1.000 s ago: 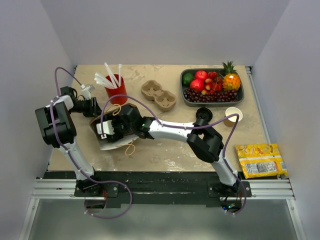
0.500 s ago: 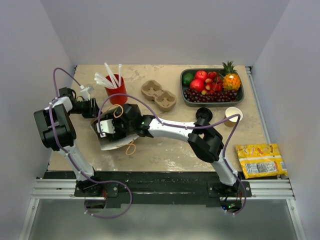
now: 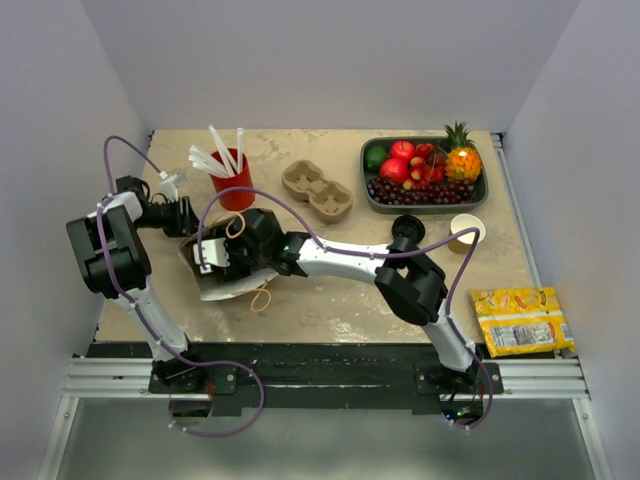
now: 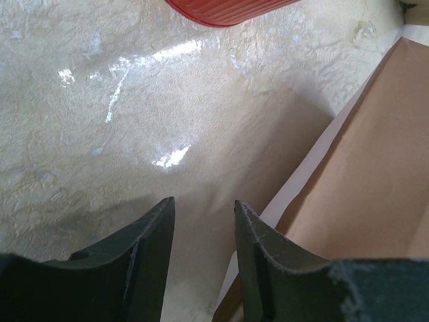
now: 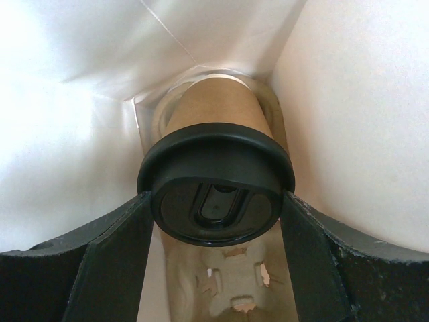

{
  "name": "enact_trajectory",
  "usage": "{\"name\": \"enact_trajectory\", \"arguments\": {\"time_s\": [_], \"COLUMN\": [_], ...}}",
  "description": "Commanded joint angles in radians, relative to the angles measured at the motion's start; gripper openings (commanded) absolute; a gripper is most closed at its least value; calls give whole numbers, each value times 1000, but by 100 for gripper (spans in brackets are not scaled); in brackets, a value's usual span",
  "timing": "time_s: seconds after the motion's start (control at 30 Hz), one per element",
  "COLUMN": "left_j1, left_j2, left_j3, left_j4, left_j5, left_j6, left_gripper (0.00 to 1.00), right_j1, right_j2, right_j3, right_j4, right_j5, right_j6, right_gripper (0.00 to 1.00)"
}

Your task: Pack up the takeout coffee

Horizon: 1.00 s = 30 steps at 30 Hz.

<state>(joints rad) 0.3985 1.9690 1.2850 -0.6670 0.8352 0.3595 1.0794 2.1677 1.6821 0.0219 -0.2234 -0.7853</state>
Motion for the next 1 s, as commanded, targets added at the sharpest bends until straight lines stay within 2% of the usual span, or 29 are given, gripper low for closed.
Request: {"name": "enact_trajectory", "arguments": {"time_s": [0.0,0.3,0.67,0.83,0.97], "left_j1": [-1,-3,-3,-3,-3], "left_j2": [11,5,-27,-41,-52], "left_j3": [14,17,-32,-47,-76], "left_j4": [-100,-129,-120,-108,-91], "left_j5": [82,122,173,179,182], "left_j6": [21,41,47,52,52], "left_gripper": [45,45,45,44,44], "right_j1": [-27,-32,-18,-15,-9], "right_j2": [-88,-198,-236,-238,-241], "right_j3": [4,-48,-65,-50,-58], "right_j4": [56,-82,-197,-333,-361], "right_j5": [68,139,262,199,159], "right_j6": [-2,-137,-357,-407,-407], "right_gripper": [0,0,0,0,0]}}
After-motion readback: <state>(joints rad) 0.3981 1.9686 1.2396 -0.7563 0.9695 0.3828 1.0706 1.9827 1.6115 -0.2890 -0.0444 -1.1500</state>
